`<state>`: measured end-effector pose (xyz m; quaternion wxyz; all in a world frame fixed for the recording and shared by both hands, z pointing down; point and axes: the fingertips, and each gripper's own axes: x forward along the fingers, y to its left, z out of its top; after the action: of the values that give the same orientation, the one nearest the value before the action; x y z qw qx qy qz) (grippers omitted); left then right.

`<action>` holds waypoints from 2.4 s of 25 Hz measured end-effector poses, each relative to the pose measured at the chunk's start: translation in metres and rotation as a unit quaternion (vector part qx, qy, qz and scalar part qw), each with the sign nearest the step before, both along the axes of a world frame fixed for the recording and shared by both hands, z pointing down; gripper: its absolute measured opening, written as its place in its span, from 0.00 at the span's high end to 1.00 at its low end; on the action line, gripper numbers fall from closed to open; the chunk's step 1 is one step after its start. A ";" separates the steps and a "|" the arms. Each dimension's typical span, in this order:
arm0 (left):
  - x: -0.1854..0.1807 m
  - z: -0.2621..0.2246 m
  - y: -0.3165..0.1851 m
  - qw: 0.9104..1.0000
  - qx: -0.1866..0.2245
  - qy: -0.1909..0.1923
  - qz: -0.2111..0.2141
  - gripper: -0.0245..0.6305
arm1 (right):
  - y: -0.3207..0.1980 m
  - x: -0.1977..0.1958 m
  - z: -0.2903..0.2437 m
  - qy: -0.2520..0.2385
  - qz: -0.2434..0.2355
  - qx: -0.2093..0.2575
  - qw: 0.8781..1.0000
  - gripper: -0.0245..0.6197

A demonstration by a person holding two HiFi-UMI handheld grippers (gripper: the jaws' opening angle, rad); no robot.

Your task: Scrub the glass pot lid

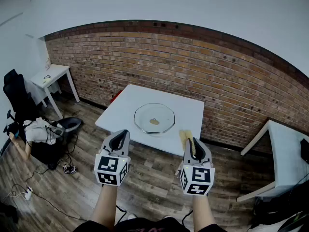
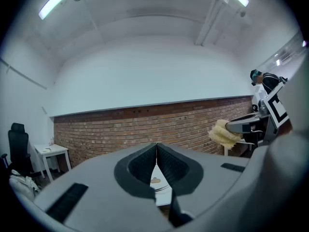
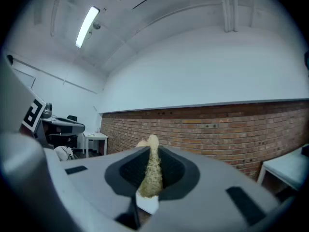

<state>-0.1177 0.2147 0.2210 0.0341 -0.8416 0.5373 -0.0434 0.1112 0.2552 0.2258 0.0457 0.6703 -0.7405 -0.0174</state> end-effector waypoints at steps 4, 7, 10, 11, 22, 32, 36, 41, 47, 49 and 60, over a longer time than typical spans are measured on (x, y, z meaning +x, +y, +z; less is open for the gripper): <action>0.001 -0.001 -0.001 1.000 0.000 0.000 -0.001 0.95 | -0.001 0.001 0.000 0.000 0.000 0.000 1.000 0.88; 0.000 0.001 -0.001 1.000 -0.003 -0.001 -0.001 0.95 | -0.001 0.001 0.000 0.000 0.001 -0.001 1.000 0.88; 0.000 0.003 0.001 1.000 -0.006 -0.004 -0.002 0.95 | 0.000 0.000 0.001 0.001 -0.001 -0.001 1.000 0.88; 0.001 0.003 0.001 1.000 -0.006 -0.005 -0.003 0.95 | 0.001 0.001 0.001 0.001 -0.001 -0.001 1.000 0.88; 0.018 0.004 0.002 1.000 -0.011 -0.009 -0.005 0.95 | 0.002 0.014 0.000 -0.008 -0.007 0.004 1.000 0.88; 0.060 0.003 0.006 1.000 -0.010 -0.020 -0.009 0.95 | -0.001 0.040 0.001 -0.010 -0.034 0.006 0.999 0.88; 0.078 0.010 0.012 0.999 -0.014 -0.024 -0.018 0.95 | 0.002 0.053 0.006 -0.011 -0.053 0.008 0.999 0.88; 0.094 0.017 0.012 0.999 -0.019 -0.033 -0.024 0.95 | -0.003 0.069 0.012 -0.014 -0.061 0.005 0.998 0.88; 0.093 0.015 0.005 0.999 -0.014 -0.034 -0.033 0.95 | -0.012 0.070 0.017 -0.021 -0.073 0.003 0.997 0.87; 0.092 0.015 0.002 0.999 -0.013 -0.037 -0.033 0.95 | -0.017 0.068 0.018 -0.023 -0.076 0.005 0.997 0.87; 0.066 0.026 -0.062 0.999 -0.011 -0.027 -0.028 0.95 | -0.076 0.042 0.020 -0.012 -0.076 0.014 0.997 0.87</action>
<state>-0.0516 0.1526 0.2469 0.0378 -0.8253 0.5587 -0.0731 0.1534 0.1788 0.2460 0.0255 0.6130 -0.7893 -0.0231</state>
